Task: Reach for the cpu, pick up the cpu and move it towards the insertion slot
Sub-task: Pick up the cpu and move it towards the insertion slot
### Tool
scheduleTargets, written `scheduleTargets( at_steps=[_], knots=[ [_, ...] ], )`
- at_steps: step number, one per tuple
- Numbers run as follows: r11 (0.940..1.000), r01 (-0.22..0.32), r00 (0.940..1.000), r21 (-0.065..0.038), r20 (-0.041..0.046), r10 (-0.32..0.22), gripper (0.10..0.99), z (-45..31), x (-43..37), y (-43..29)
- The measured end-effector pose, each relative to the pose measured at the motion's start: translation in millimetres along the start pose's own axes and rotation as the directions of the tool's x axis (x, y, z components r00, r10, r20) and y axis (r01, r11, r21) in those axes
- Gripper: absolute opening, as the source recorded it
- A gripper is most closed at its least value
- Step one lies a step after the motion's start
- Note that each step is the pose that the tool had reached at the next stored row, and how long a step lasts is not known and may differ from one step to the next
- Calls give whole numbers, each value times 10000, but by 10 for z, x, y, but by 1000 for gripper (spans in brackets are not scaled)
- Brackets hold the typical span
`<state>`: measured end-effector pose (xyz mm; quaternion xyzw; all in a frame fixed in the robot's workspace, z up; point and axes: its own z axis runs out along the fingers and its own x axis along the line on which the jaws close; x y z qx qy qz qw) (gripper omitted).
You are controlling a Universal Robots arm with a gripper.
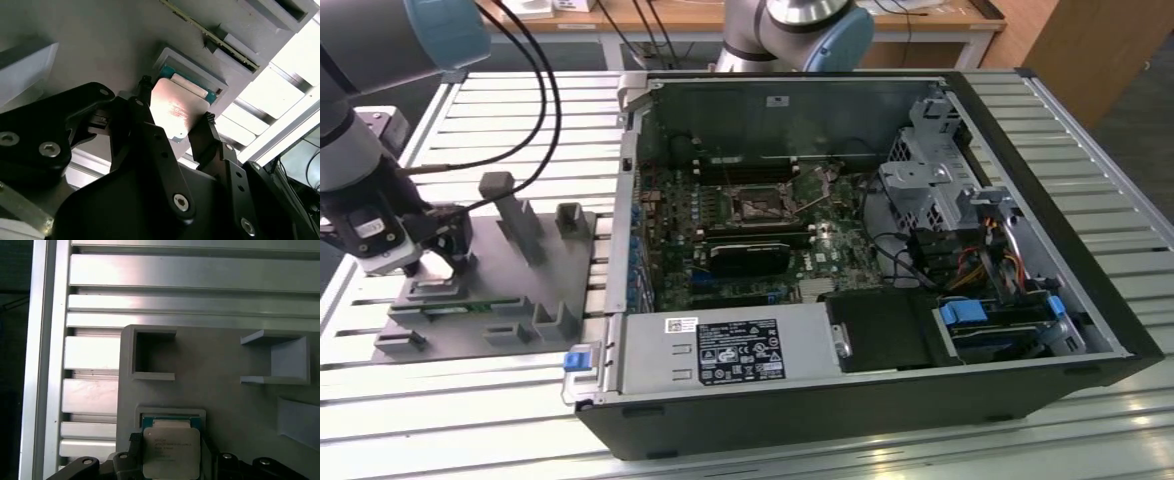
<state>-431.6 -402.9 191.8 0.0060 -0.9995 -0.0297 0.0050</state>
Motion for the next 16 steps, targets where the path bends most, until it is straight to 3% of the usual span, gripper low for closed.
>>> scheduleTargets(
  at_steps=[5, 10, 16],
  knots=[
    [10000, -1, 10000, 0, -1, 1, 545, -121, 1, 8],
    [10000, -1, 10000, -16, 1, 1, 545, -172, 2, 11],
    [10000, -1, 10000, -16, 0, 1, 545, -293, 3, 18]
  ],
)
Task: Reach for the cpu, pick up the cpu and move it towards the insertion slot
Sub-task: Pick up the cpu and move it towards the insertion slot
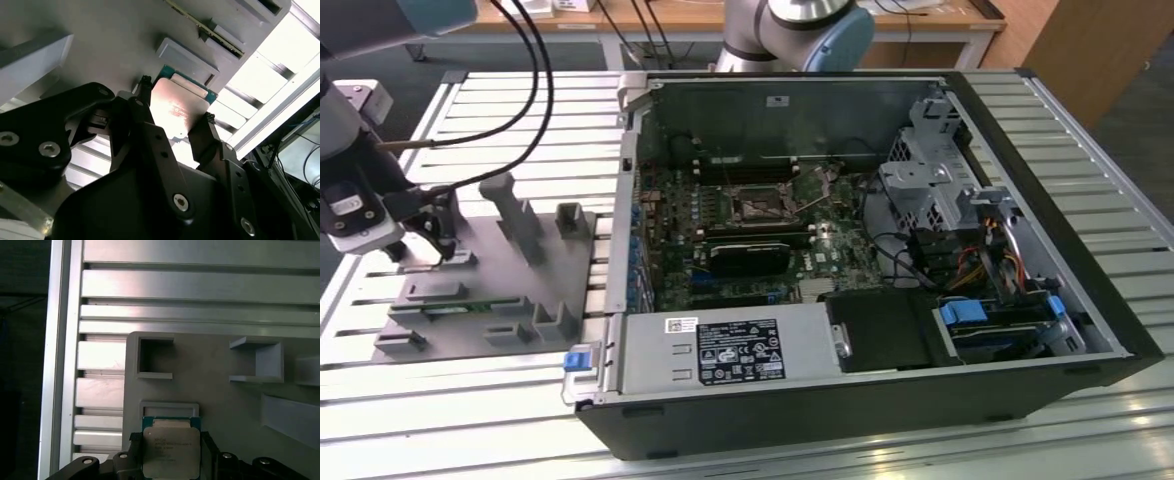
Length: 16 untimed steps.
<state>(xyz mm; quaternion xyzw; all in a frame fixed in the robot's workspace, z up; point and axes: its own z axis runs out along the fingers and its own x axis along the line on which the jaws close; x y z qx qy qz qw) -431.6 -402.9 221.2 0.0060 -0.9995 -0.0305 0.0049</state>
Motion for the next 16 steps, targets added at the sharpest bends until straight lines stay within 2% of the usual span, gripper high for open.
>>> scheduleTargets(
  at_steps=[16],
  knots=[
    [10000, 0, 10000, -2, 0, 0, 545, -165, 1, 10]
  ],
)
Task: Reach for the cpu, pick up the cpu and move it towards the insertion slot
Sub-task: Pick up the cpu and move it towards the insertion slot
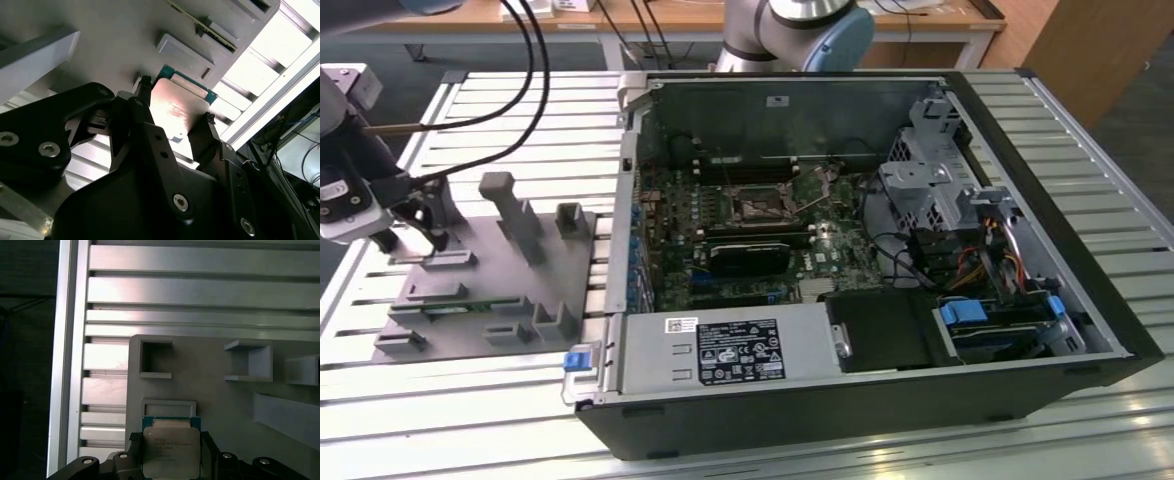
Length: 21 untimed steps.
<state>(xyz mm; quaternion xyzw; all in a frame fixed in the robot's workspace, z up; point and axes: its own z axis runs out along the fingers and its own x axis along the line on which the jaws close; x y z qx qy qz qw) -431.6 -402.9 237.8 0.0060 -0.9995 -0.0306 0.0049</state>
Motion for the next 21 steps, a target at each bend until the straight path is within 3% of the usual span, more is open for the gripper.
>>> scheduleTargets(
  at_steps=[9, 21],
  knots=[
    [10000, 1, 10000, 0, 0, -1, 545, -128, 1, 8],
    [10000, 1, 10000, 0, -1, -1, 545, -409, 4, 28]
  ],
)
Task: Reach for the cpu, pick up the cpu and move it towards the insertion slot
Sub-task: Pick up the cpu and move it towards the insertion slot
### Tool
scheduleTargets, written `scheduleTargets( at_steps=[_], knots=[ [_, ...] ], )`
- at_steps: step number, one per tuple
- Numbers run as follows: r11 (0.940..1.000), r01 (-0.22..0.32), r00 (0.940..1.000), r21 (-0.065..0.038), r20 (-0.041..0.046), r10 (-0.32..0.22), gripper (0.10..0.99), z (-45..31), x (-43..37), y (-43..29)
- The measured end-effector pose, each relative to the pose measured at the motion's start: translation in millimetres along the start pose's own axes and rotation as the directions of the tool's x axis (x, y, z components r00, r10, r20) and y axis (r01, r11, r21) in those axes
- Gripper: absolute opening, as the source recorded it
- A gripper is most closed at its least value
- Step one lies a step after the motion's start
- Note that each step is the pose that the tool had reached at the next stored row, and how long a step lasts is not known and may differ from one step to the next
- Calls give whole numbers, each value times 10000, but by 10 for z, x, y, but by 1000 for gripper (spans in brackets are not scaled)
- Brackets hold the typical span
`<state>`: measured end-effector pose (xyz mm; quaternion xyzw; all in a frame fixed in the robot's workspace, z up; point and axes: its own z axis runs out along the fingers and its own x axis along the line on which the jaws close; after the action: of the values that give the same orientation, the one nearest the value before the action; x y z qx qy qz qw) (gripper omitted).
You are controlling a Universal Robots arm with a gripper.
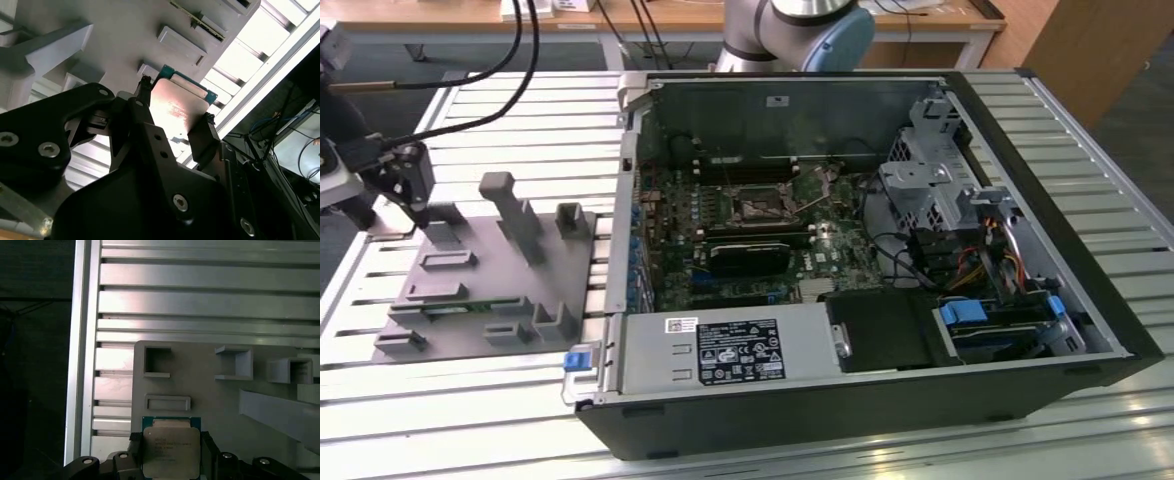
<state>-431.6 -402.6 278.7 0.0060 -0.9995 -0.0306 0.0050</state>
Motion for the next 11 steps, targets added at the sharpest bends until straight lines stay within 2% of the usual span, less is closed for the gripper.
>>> scheduleTargets(
  at_steps=[11],
  knots=[
    [10000, 0, 10000, -1, 2, 0, 545, -306, 3, 37]
  ],
)
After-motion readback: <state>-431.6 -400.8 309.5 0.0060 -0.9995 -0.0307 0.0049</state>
